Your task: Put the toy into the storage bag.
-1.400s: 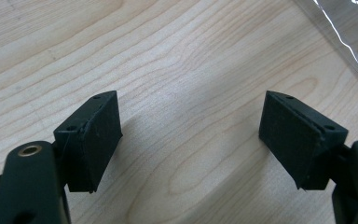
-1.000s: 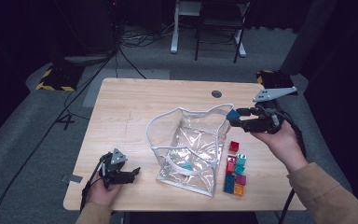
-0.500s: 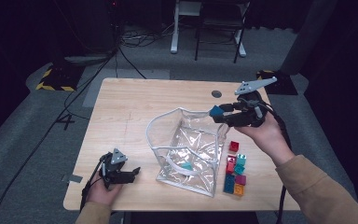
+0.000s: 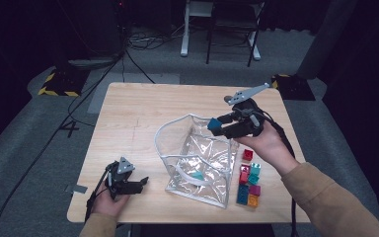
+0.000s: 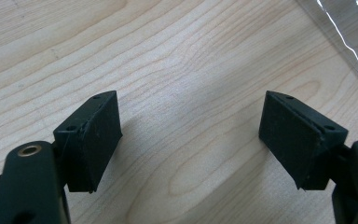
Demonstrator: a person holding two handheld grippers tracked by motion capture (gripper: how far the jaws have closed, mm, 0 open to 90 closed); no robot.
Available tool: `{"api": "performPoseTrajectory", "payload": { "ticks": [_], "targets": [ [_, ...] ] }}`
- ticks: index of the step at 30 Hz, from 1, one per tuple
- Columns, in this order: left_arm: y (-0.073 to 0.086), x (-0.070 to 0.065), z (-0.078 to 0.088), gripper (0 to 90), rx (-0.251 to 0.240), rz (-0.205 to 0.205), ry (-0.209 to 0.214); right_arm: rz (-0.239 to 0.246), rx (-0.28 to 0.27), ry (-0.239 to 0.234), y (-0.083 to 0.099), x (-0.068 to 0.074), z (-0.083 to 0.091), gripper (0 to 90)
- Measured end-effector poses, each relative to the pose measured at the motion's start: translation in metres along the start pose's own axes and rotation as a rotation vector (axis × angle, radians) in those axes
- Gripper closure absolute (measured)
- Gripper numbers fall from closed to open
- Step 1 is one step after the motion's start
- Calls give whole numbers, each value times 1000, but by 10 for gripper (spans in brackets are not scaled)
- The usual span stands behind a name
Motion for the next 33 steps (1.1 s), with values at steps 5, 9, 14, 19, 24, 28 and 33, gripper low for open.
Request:
{"api": "performPoseTrajectory", "payload": {
  "ticks": [5, 9, 14, 19, 24, 28, 33],
  "targets": [
    [0, 0, 0, 213, 0, 0, -1, 10, 35, -10, -2, 4, -12, 474],
    [0, 0, 0, 213, 0, 0, 0, 22, 74, -17, -5, 8, -23, 474],
    [0, 0, 0, 213, 0, 0, 0, 34, 121, -23, -6, 12, -37, 474],
    [0, 0, 0, 213, 0, 0, 0, 51, 179, -26, -6, 16, -51, 474],
    [0, 0, 0, 213, 0, 0, 0, 60, 248, -28, -4, 18, -63, 474],
    [0, 0, 0, 213, 0, 0, -1, 75, 314, -21, -1, 21, -74, 474],
    [0, 0, 0, 213, 0, 0, 0, 92, 384, -34, 4, 27, -83, 474]
  ]
}}
Point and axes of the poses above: each handheld gripper's, and its own axes: z roughly backward along the jaws, y roughly out of its underside, x roughly to its left, the point moved 9 cm from there along -z, roughly forward along the jaws, and after that the axes turned 12 degrees about x, right-handed, at the moved point
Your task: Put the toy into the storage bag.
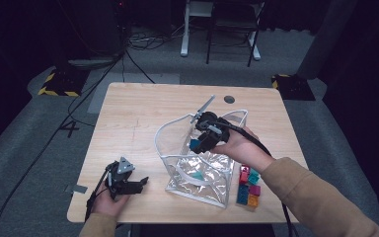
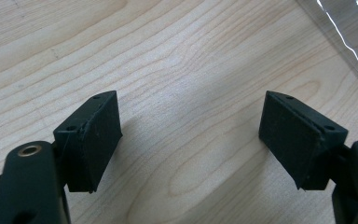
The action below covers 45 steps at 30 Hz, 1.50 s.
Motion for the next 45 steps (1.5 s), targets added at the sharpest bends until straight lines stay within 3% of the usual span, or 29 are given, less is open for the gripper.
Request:
{"api": "performPoseTrajectory", "payload": {
  "ticks": [5, 8, 11, 16, 20, 30, 37, 45],
  "targets": [
    [0, 0, 0, 213, 0, 0, -1, 11, 88, 0, 5, 2, -9, 474],
    [0, 0, 0, 213, 0, 0, 0, 5, 105, -5, 7, 2, -9, 474],
    [0, 0, 0, 213, 0, 0, -1, 7, 110, -3, 8, 2, -9, 472],
    [0, 0, 0, 213, 0, -3, -2, 24, 71, 22, 7, -1, -4, 405],
    [0, 0, 0, 213, 1, -2, -2, 17, 2, 23, 4, -2, 7, 399],
    [0, 0, 0, 212, 0, 0, 0, -3, -243, 26, 10, -1, 51, 413],
    [0, 0, 0, 213, 1, 0, 0, -38, -395, 29, 29, -7, 81, 426],
    [0, 0, 0, 212, 0, 0, 0, -93, -524, 51, 58, -23, 108, 431]
  ]
}}
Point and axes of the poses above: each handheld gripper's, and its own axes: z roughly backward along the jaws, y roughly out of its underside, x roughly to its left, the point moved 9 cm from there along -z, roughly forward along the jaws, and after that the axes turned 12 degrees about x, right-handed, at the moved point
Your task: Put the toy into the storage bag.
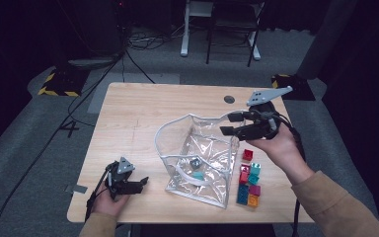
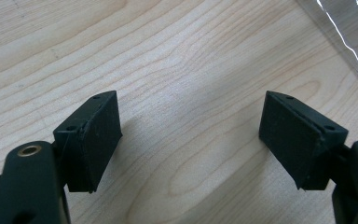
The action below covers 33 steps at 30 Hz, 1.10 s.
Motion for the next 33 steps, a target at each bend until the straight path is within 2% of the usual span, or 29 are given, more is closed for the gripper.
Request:
{"api": "performPoseTrajectory", "payload": {
  "ticks": [7, 16, 20, 26, 33],
  "targets": [
    [0, 0, 0, 212, 0, -2, -2, -39, -51, 49, 21, -20, 23, 436],
    [0, 0, 0, 213, 0, 0, 0, -115, -84, 114, 54, -47, 38, 447],
    [0, 0, 0, 212, 0, 0, 0, -140, -78, 143, 71, -57, 34, 451],
    [0, 0, 0, 212, 0, 0, 0, -197, -71, 154, 94, -71, 21, 448],
    [0, 0, 0, 212, 0, 1, -1, -258, -39, 162, 122, -86, -5, 447]
  ]
}}
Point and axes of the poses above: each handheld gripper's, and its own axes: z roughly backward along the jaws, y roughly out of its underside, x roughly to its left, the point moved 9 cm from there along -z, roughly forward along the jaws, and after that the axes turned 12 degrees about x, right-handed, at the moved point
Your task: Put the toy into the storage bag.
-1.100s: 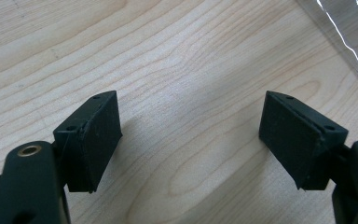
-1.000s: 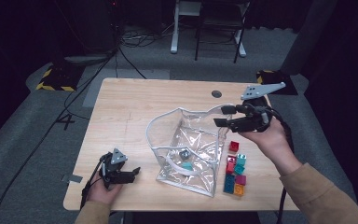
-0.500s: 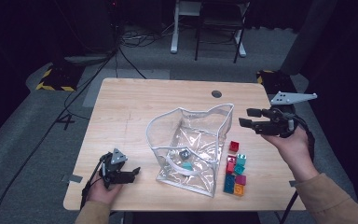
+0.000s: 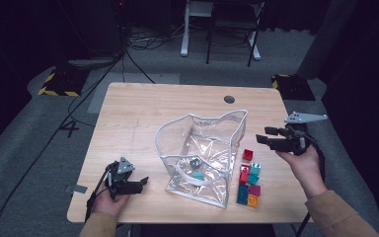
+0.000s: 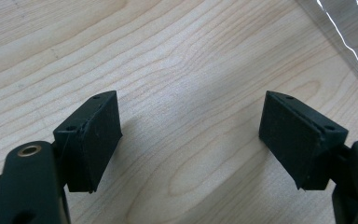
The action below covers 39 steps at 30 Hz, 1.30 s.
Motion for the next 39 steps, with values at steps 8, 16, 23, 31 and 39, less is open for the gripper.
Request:
{"api": "performPoseTrajectory", "payload": {
  "ticks": [8, 16, 23, 31, 39],
  "targets": [
    [0, 0, 0, 212, 0, -1, 0, -38, 46, 6, 25, -10, -36, 444],
    [0, 0, 0, 212, 0, -3, -2, -55, 114, 11, 46, -18, -67, 444],
    [0, 0, 0, 212, 0, -3, -2, -31, 178, 17, 60, -23, -89, 450],
    [0, 0, 0, 212, 0, -3, -1, -9, 227, 17, 67, -27, -105, 463],
    [0, 0, 0, 212, -1, 0, -1, -6, 270, 45, 73, -29, -116, 538]
  ]
}}
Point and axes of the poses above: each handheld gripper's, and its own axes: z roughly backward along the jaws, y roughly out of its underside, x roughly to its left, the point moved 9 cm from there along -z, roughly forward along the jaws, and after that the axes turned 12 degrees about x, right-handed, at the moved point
